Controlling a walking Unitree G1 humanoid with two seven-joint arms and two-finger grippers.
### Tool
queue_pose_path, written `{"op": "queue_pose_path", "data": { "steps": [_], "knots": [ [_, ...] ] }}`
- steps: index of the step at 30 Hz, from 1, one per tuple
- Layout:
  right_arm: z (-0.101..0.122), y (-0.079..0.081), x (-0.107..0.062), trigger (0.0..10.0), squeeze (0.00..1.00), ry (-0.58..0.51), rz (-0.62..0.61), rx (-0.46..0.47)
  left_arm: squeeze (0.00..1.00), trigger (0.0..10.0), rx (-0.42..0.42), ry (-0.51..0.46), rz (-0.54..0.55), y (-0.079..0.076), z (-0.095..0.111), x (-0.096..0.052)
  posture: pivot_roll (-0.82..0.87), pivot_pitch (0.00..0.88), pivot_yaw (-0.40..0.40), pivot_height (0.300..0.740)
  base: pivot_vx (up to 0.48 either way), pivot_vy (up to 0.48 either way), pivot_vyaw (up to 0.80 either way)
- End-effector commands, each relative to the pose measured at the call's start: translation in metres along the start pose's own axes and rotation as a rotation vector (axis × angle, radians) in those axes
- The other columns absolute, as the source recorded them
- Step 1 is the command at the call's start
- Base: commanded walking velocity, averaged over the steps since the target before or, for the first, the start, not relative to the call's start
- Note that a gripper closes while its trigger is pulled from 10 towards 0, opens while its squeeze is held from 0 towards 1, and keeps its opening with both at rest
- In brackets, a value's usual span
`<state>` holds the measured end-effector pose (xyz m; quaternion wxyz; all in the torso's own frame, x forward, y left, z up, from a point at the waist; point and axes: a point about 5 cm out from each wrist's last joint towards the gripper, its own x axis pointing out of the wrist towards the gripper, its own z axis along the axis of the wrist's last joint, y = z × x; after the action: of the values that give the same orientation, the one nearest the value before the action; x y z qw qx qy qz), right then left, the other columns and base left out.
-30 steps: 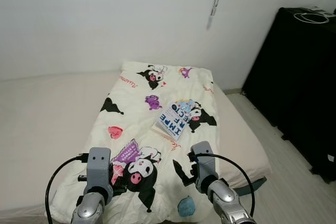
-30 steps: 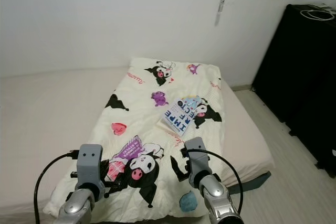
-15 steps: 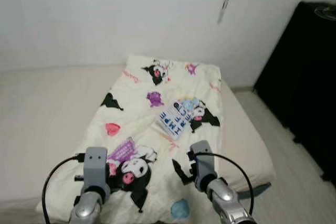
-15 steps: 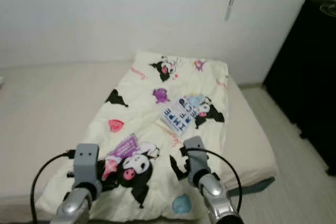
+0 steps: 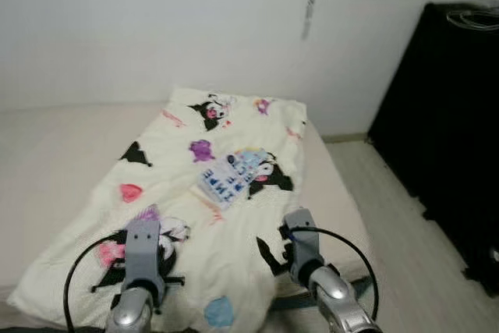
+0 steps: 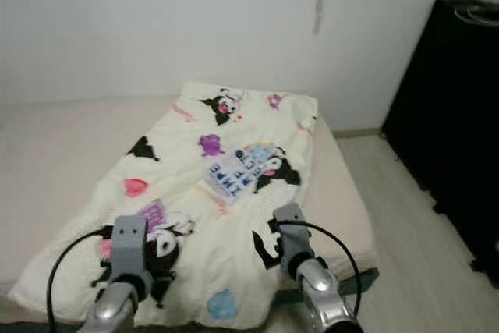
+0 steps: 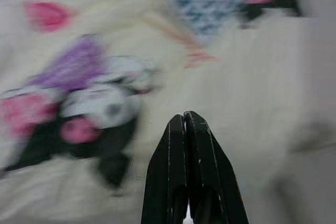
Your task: Clean up the room
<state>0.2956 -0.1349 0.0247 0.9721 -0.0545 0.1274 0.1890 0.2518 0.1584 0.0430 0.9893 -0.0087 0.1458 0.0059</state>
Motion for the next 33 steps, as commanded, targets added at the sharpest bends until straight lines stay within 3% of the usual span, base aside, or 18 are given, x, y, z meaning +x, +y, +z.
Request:
{"op": "queue_pose_path", "data": {
  "steps": [1,33],
  "knots": [
    [-0.0027,0.0084,0.0010,10.0,0.00,0.009,0.019,0.019,0.00,10.0,0.007,0.014,0.018,0.0071,-0.0023,-0.0012,0.00,0.115,-0.027,0.740,0.000,-0.480,0.00],
    [-0.0045,0.0096,-0.0003,10.0,0.00,0.011,0.015,0.026,0.00,10.0,0.023,0.019,0.002,0.0065,-0.0013,-0.0014,0.01,0.124,-0.021,0.740,0.000,-0.479,0.00]
  ]
}}
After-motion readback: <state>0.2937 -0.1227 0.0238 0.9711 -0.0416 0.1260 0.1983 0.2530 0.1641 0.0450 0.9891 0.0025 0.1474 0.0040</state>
